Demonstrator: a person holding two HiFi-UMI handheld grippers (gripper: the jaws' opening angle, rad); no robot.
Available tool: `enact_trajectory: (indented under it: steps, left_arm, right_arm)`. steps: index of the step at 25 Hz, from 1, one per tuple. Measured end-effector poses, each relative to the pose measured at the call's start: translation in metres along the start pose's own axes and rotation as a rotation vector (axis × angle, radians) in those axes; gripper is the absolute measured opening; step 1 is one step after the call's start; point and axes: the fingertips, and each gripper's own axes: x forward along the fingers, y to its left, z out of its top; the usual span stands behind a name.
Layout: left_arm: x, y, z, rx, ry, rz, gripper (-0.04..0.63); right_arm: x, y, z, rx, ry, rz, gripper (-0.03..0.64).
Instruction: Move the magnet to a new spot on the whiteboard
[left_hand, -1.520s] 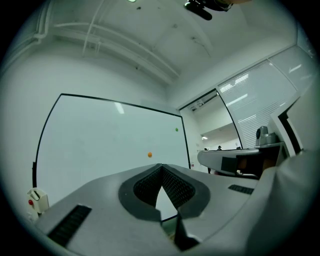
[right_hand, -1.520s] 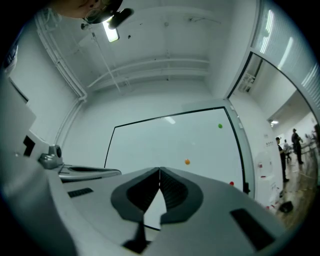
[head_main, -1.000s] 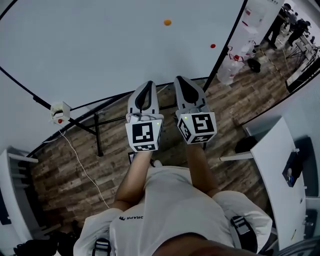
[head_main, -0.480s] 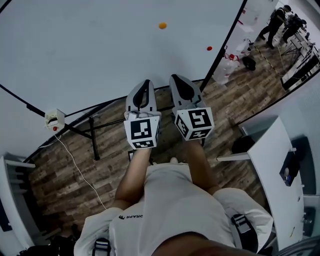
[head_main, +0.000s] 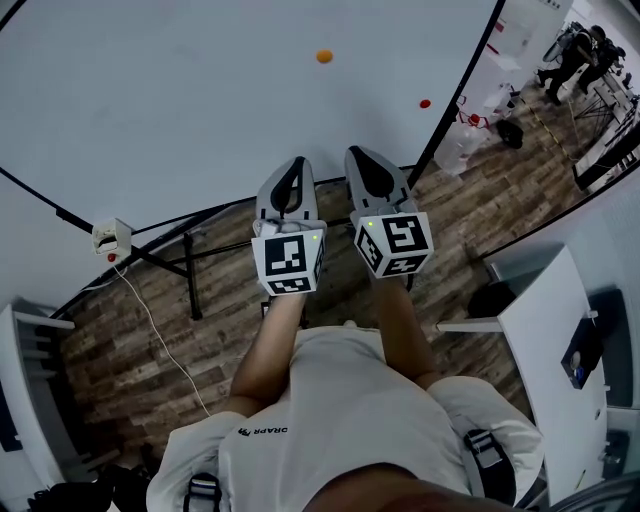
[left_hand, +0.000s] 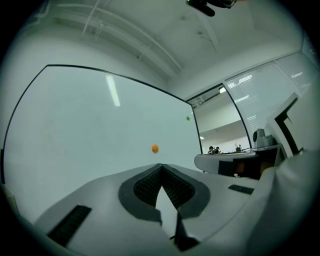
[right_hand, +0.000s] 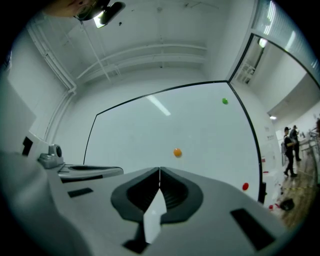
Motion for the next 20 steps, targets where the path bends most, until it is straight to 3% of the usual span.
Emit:
enact_trajectory:
  steps: [20]
  left_arm:
    - [0.012,0.011,-0.011,0.002,0.004,0.040,0.003]
  right_arm:
    - [0.042,-0.010,0.003,0.000,0.014,0.035,0.014]
